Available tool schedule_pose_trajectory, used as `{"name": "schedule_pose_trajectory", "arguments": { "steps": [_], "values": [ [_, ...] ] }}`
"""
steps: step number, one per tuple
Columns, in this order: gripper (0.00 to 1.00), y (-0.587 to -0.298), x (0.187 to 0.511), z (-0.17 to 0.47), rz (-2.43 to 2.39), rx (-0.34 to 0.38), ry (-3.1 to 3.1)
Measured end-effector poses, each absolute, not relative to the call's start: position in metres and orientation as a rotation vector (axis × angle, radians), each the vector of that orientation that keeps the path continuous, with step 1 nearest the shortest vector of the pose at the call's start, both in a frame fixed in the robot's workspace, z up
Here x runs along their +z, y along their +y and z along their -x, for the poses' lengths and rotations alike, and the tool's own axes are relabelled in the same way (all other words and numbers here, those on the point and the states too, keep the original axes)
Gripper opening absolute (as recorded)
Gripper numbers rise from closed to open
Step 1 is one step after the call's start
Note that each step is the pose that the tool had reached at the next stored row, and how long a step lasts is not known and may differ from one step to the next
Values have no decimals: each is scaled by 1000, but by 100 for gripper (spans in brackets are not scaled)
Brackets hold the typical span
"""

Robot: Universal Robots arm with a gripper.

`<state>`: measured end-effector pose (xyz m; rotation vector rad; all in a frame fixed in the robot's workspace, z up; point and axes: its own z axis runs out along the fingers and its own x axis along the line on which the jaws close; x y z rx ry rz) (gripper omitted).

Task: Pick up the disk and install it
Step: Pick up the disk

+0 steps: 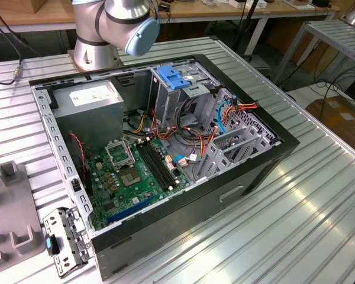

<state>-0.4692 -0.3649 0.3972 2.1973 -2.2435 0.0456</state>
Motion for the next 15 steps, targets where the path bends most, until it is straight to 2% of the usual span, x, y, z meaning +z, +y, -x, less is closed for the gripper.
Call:
{"name": "schedule_pose_trajectory", "arguments": {
  "steps": [15],
  "values": [
    [37, -365, 408, 469, -2197, 44, -2243]
  ]
}}
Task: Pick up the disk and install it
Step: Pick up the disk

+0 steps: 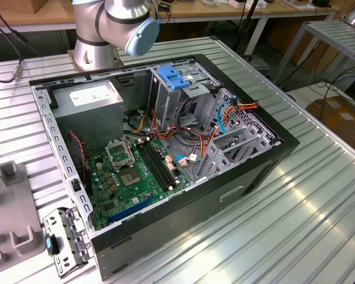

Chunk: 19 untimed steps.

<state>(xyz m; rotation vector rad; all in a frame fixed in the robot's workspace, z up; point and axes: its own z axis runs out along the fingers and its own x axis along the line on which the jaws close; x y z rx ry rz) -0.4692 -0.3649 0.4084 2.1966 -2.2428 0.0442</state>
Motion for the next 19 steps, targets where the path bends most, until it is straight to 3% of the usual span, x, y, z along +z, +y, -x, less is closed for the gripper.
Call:
{"name": "schedule_pose_trajectory", "arguments": {
  "steps": [19],
  "values": [
    [37, -365, 427, 469, -2195, 40, -2241]
  ]
}}
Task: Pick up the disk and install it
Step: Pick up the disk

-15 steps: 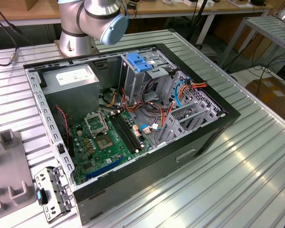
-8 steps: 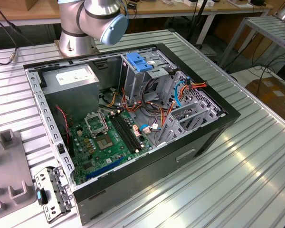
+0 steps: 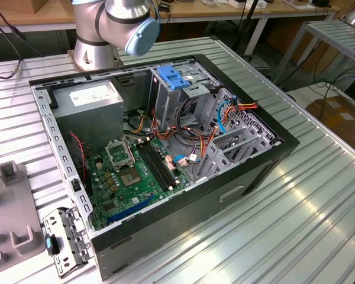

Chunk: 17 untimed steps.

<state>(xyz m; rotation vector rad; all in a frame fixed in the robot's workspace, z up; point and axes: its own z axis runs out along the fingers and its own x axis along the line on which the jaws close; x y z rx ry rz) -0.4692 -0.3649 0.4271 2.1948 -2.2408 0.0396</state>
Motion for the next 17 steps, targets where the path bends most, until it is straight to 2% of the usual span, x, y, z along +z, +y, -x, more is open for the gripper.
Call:
{"name": "schedule_pose_trajectory", "arguments": {
  "steps": [17],
  "values": [
    [37, -365, 449, 469, -2192, 33, -2238]
  ]
}}
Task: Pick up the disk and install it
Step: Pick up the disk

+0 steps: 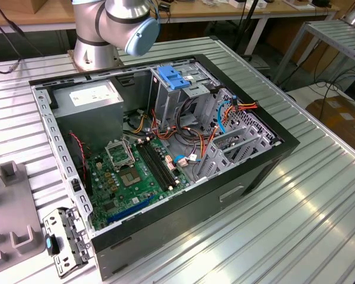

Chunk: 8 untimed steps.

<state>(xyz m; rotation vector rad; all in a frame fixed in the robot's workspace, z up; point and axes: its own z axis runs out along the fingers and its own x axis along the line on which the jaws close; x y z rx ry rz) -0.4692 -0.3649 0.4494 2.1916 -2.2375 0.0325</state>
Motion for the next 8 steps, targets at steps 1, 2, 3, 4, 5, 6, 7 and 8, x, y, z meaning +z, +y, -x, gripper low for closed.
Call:
{"name": "schedule_pose_trajectory", "arguments": {
  "steps": [1, 2, 3, 4, 5, 6, 7, 8],
  "values": [
    [37, -365, 450, 469, -2191, 32, -2237],
    [37, -365, 452, 469, -2191, 31, -2237],
    [37, -365, 453, 469, -2191, 31, -2237],
    [37, -365, 455, 469, -2191, 30, -2236],
    [37, -365, 457, 469, -2190, 30, -2236],
    [37, -365, 458, 469, -2190, 29, -2236],
    [37, -365, 459, 469, -2190, 29, -2236],
    [37, -365, 460, 469, -2190, 29, -2236]
  ]
}}
